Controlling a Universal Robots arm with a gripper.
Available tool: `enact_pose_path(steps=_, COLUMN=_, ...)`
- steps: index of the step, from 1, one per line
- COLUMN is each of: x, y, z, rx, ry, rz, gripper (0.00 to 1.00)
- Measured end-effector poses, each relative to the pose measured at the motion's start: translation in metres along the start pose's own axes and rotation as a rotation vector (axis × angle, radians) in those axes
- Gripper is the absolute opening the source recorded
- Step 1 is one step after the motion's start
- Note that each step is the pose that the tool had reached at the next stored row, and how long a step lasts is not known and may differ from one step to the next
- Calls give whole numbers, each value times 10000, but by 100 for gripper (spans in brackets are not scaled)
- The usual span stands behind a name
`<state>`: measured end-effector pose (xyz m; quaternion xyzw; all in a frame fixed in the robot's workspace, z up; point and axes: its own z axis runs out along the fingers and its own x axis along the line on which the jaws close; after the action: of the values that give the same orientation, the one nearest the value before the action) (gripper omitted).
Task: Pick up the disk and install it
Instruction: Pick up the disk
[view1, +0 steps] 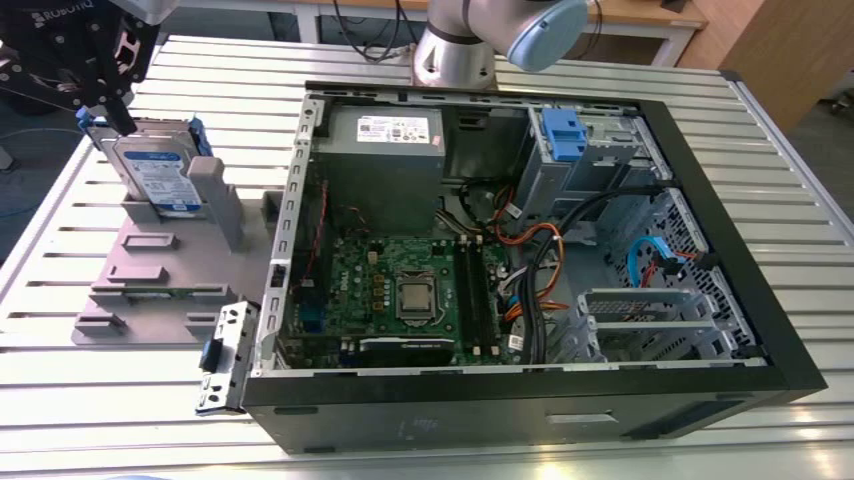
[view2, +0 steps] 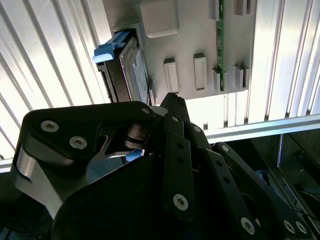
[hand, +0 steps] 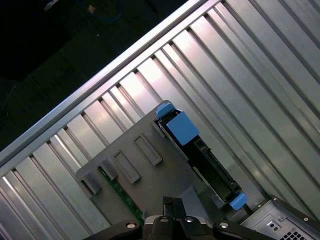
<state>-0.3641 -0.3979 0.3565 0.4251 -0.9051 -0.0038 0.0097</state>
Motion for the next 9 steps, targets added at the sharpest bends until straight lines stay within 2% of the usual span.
enact_pose_path(steps=9, x=0, y=0, z=0, rx=1, ry=1, rz=-60, gripper=11)
